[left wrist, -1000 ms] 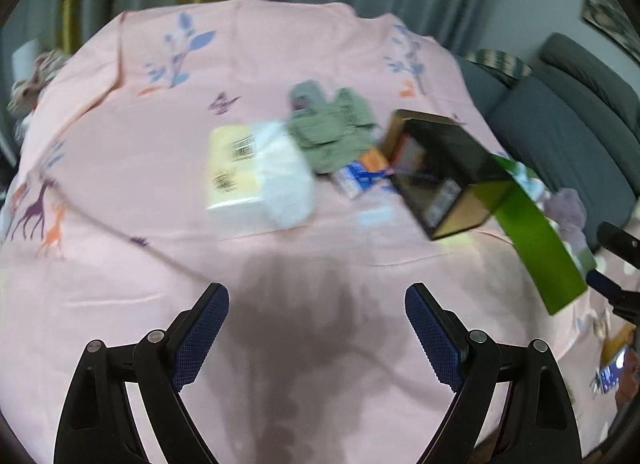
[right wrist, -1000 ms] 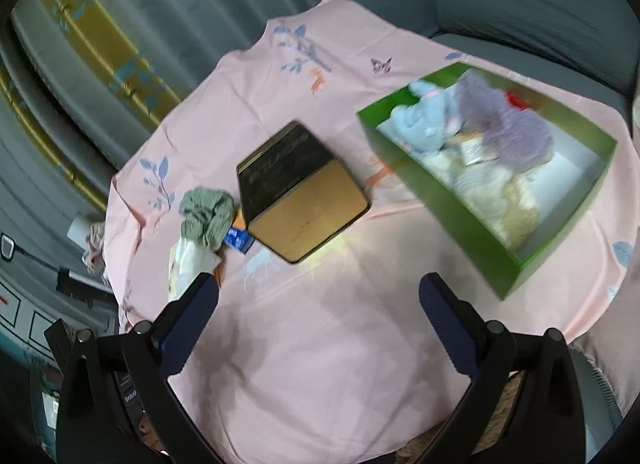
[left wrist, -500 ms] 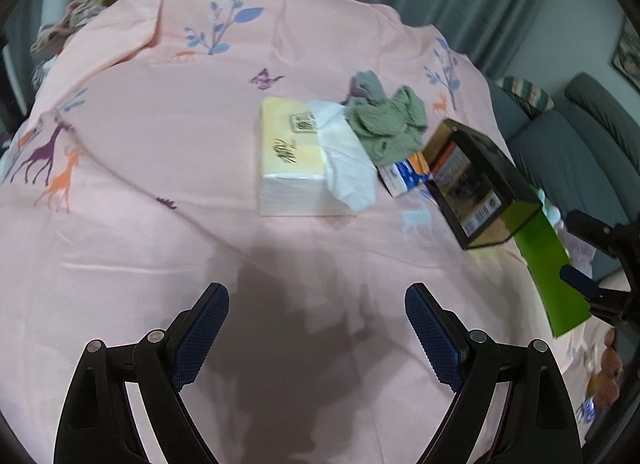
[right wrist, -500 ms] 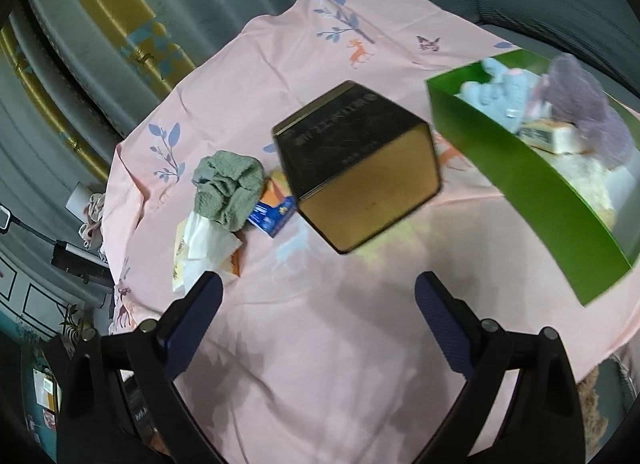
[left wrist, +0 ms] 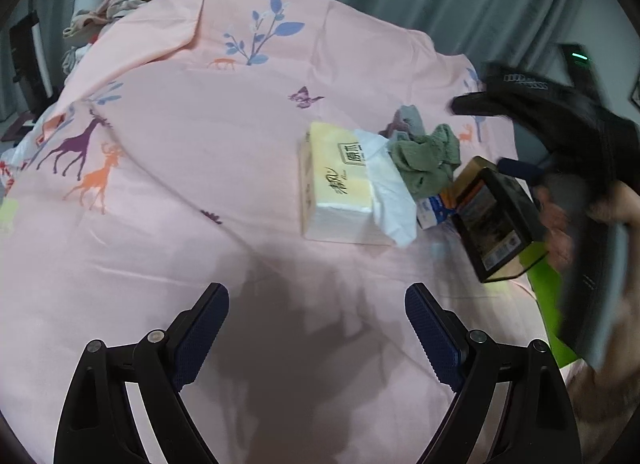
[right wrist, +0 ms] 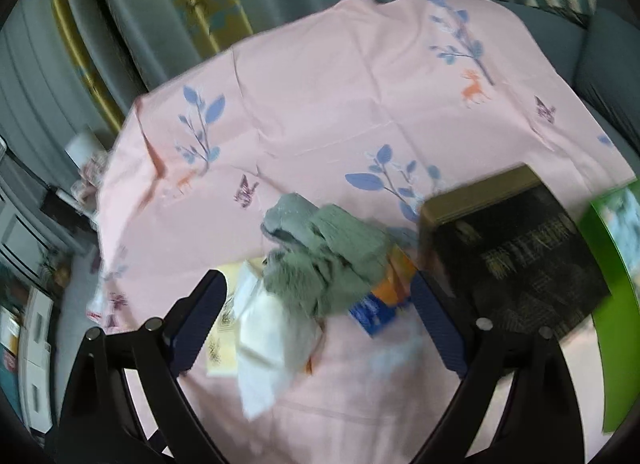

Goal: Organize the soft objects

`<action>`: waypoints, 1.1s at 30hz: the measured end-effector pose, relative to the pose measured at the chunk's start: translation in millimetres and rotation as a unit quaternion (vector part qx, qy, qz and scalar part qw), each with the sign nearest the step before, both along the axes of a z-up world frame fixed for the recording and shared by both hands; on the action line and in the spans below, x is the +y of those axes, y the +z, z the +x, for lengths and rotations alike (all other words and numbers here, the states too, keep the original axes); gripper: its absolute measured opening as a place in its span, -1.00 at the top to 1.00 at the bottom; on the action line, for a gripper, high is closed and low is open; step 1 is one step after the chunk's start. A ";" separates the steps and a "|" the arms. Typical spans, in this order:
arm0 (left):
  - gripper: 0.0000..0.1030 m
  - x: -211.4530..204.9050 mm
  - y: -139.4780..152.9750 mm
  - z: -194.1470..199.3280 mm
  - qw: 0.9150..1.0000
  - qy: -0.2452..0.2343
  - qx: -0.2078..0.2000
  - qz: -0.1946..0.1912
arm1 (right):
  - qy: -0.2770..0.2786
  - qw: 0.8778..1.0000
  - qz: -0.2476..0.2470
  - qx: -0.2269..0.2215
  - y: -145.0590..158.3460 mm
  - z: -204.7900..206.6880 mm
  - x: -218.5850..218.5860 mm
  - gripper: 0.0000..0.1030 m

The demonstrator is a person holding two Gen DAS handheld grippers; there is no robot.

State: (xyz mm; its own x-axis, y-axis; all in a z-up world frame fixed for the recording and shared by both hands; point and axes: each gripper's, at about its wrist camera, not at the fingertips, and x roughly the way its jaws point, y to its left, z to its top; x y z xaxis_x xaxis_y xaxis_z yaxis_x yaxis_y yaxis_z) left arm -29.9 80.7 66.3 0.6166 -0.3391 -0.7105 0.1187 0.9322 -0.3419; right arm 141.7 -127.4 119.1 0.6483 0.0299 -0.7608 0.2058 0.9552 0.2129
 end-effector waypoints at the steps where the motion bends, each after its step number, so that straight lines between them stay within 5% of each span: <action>1: -0.75 1.3 0.2 0.4 1.000 0.001 0.000 0.001 | -0.005 1.000 -0.014 0.011 -6.1 9.8 2.1 -0.80; 6: -0.75 6.6 -1.6 3.4 1.000 0.009 0.007 -0.003 | -0.030 0.999 -0.010 0.042 -28.5 32.8 -6.2 -0.54; 11: -0.75 9.2 -1.5 4.6 1.000 0.010 0.010 -0.013 | -0.017 0.998 0.008 0.064 -38.2 35.2 -9.5 0.66; 23: -0.75 -1.7 -2.0 -0.2 1.000 -0.005 0.012 -0.010 | 0.079 0.994 0.070 -0.012 41.7 -99.2 -3.5 0.71; 27: -0.75 -7.2 -0.1 -4.8 1.000 -0.011 0.009 -0.004 | 0.108 0.990 0.086 0.014 21.2 -142.2 3.4 0.65; 33: -0.75 -7.2 4.9 -20.8 0.999 -0.016 0.029 -0.037 | 0.084 0.981 0.121 0.125 -52.0 -164.3 4.6 0.64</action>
State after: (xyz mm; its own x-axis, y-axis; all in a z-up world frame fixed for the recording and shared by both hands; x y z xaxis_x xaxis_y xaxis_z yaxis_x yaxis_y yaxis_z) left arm -50.7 73.5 71.2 0.5630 -0.4110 -0.7170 0.1256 0.9000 -0.4173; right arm -22.6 -122.9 67.2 0.4126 0.3206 -0.8526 0.1242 0.9075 0.4014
